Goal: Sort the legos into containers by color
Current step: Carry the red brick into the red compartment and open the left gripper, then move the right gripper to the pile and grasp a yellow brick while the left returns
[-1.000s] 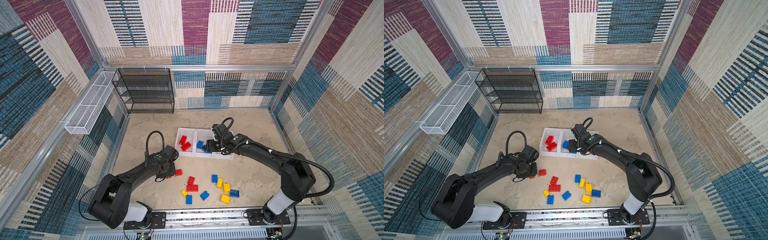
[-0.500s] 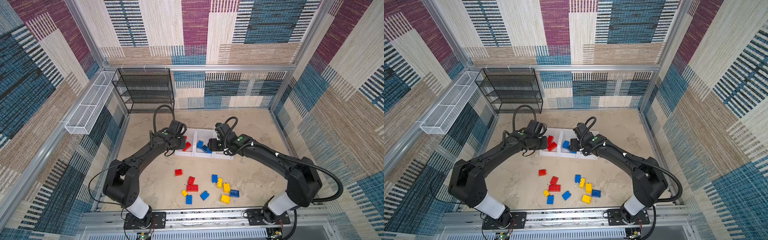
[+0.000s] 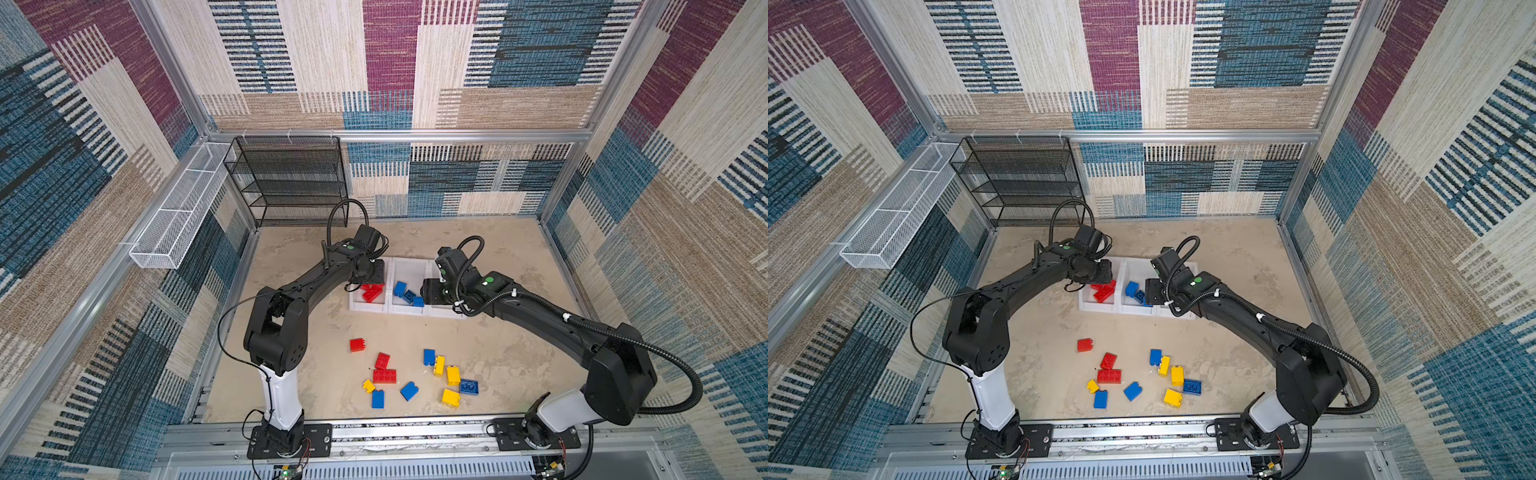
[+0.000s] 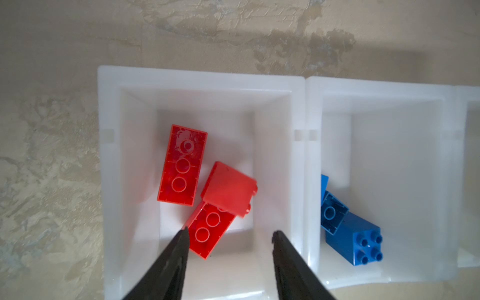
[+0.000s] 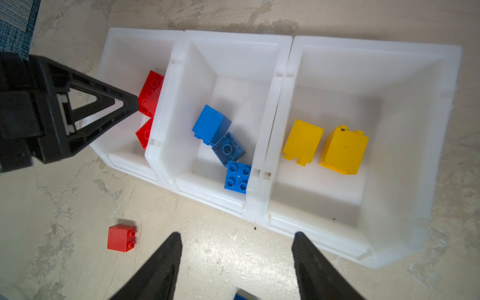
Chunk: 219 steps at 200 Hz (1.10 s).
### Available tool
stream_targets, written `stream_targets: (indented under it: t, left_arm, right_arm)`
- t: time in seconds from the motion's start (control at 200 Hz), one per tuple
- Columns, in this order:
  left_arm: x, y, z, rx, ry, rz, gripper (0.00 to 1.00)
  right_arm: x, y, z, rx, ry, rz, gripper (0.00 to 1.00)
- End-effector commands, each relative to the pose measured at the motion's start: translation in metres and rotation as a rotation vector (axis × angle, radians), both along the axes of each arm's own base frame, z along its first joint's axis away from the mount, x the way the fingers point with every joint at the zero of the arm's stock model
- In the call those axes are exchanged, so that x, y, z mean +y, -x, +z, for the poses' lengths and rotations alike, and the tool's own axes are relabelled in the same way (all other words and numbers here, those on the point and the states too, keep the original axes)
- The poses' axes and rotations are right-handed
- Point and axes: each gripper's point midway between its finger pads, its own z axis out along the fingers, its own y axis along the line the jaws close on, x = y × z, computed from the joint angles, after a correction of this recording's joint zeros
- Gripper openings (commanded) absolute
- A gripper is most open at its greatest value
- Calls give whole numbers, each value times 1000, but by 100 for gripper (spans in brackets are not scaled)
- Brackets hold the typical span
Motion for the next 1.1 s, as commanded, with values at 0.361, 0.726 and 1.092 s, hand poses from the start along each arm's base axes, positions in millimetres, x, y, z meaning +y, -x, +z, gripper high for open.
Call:
stream_targets:
  t: [0.361, 0.726, 1.092]
  left_arm:
    - [21, 44, 21, -36, 43, 30, 56]
    - [56, 119, 2, 6, 99, 138, 56]
    - [77, 158, -9, -1, 148, 219, 57]
  right_arm:
    - [-15, 22, -21, 70, 27, -19, 69]
    - [-16, 97, -69, 248, 38, 11, 68]
    - [-14, 139, -100, 360, 42, 7, 61]
